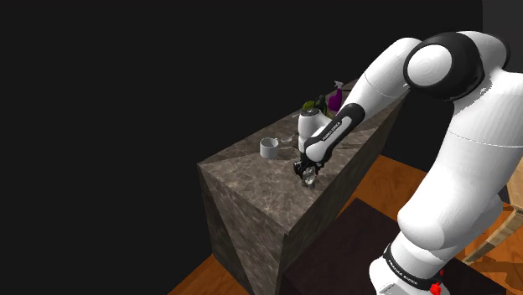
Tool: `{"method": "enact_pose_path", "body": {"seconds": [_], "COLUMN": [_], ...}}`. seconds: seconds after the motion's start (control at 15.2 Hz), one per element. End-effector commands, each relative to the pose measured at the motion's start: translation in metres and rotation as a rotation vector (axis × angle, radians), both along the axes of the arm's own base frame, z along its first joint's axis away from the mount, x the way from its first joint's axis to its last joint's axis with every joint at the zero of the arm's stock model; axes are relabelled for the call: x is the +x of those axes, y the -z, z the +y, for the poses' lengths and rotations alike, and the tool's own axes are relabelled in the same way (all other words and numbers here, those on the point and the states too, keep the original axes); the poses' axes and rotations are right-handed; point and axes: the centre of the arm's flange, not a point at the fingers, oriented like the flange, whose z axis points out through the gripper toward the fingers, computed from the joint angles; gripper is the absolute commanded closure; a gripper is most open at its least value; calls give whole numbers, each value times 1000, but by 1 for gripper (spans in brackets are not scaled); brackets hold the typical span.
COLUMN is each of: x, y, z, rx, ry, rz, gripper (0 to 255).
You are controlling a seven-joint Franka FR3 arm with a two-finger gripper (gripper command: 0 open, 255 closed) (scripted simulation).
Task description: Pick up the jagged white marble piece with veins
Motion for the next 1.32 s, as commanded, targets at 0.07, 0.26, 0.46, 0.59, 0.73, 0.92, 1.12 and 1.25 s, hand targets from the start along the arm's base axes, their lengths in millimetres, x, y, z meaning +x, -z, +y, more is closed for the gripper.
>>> {"method": "enact_pose_path", "body": {"seconds": [0.07, 0.26, 0.46, 0.59, 0.73, 0.92, 1.12, 1.25], "x": [0, 0, 0, 0, 0, 0, 0, 0], "y": [1, 1, -15, -25, -36, -52, -68, -78], "z": [-1, -1, -1, -1, -1, -1, -1, -1], "rx": [0, 0, 0, 0, 0, 0, 0, 0], "ry": [2, 2, 2, 2, 2, 2, 2, 2], "rz": [0, 1, 0, 0, 1, 1, 0, 0], "gripper": [255, 255, 255, 255, 255, 255, 255, 255]}}
